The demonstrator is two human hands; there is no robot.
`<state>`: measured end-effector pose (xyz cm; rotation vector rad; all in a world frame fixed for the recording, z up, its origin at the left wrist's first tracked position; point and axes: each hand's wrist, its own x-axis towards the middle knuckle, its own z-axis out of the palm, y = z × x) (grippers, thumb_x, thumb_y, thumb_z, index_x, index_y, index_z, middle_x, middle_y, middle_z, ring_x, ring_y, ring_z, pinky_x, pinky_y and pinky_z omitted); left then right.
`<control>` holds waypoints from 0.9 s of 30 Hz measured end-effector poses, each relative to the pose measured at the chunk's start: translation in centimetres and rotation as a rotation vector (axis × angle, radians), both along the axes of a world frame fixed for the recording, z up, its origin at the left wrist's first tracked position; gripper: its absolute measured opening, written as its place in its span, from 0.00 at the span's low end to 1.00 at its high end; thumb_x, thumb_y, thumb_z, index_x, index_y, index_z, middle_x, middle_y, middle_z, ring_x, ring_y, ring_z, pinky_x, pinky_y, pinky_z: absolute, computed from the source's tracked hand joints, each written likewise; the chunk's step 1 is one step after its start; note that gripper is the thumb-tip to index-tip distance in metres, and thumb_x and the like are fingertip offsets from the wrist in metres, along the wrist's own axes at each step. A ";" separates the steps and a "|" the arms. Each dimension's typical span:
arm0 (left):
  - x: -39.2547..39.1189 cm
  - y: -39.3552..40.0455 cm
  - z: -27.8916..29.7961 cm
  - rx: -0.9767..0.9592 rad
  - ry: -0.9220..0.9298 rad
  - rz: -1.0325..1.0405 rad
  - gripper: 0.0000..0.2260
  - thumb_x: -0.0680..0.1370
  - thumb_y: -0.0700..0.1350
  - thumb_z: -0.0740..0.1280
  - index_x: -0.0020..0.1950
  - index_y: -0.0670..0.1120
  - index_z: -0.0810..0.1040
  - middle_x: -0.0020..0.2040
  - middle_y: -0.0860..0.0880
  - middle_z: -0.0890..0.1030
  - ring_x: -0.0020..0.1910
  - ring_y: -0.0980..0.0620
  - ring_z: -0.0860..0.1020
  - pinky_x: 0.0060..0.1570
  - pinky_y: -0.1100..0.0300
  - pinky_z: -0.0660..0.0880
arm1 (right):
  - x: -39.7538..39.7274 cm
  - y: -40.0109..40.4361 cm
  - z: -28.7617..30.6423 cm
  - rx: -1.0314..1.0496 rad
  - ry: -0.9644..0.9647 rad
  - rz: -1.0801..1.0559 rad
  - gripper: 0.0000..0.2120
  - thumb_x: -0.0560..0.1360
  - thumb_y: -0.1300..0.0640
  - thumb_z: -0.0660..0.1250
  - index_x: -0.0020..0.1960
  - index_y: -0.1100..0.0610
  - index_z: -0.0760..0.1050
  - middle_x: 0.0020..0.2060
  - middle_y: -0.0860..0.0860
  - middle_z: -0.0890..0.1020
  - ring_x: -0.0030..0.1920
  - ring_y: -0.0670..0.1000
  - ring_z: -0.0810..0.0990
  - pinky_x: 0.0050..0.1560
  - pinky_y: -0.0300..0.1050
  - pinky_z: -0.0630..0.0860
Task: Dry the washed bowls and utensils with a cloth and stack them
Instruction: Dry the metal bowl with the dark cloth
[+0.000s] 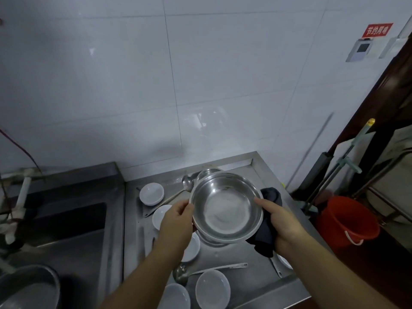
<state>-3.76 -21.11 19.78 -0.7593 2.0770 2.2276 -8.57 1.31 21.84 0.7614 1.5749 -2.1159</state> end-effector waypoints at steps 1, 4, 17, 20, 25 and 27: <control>-0.2 0.1 -0.3 0.012 -0.013 0.000 0.10 0.85 0.44 0.64 0.60 0.48 0.85 0.48 0.40 0.87 0.45 0.43 0.83 0.54 0.42 0.84 | -0.1 0.3 -0.4 0.027 0.010 -0.010 0.18 0.75 0.54 0.76 0.61 0.62 0.79 0.46 0.63 0.83 0.39 0.63 0.81 0.36 0.62 0.78; -1.3 0.7 -1.2 0.053 -0.057 0.016 0.08 0.84 0.43 0.66 0.60 0.47 0.84 0.48 0.41 0.87 0.45 0.45 0.85 0.52 0.45 0.85 | -0.5 1.4 -1.3 0.104 -0.027 -0.026 0.13 0.74 0.52 0.79 0.51 0.57 0.78 0.40 0.62 0.78 0.33 0.62 0.77 0.33 0.54 0.72; -10.5 7.0 -6.2 0.092 -0.258 0.084 0.04 0.83 0.38 0.66 0.56 0.41 0.79 0.47 0.38 0.84 0.42 0.45 0.82 0.39 0.56 0.81 | -9.5 9.0 -7.5 0.210 -0.066 -0.150 0.04 0.73 0.66 0.75 0.47 0.64 0.81 0.42 0.63 0.84 0.42 0.62 0.84 0.48 0.66 0.83; -14.0 9.2 -7.9 0.098 -0.304 0.085 0.05 0.83 0.38 0.65 0.56 0.41 0.79 0.50 0.37 0.85 0.46 0.42 0.85 0.46 0.48 0.85 | -13.4 11.4 -9.1 0.290 -0.060 -0.141 0.04 0.73 0.68 0.75 0.45 0.64 0.80 0.43 0.64 0.83 0.41 0.59 0.83 0.43 0.56 0.82; -20.2 12.6 -10.4 0.003 -0.380 0.089 0.05 0.80 0.38 0.66 0.53 0.42 0.81 0.48 0.36 0.86 0.51 0.35 0.85 0.55 0.38 0.84 | -20.4 14.8 -12.1 0.405 -0.002 -0.054 0.08 0.72 0.69 0.74 0.50 0.63 0.80 0.45 0.62 0.84 0.41 0.57 0.82 0.43 0.50 0.80; -22.7 13.5 -11.5 -0.069 -0.391 0.106 0.04 0.79 0.37 0.68 0.51 0.42 0.82 0.47 0.36 0.86 0.44 0.39 0.85 0.53 0.39 0.84 | -23.2 15.7 -12.9 0.448 0.004 -0.009 0.08 0.72 0.70 0.74 0.48 0.62 0.79 0.41 0.58 0.83 0.38 0.54 0.80 0.37 0.43 0.79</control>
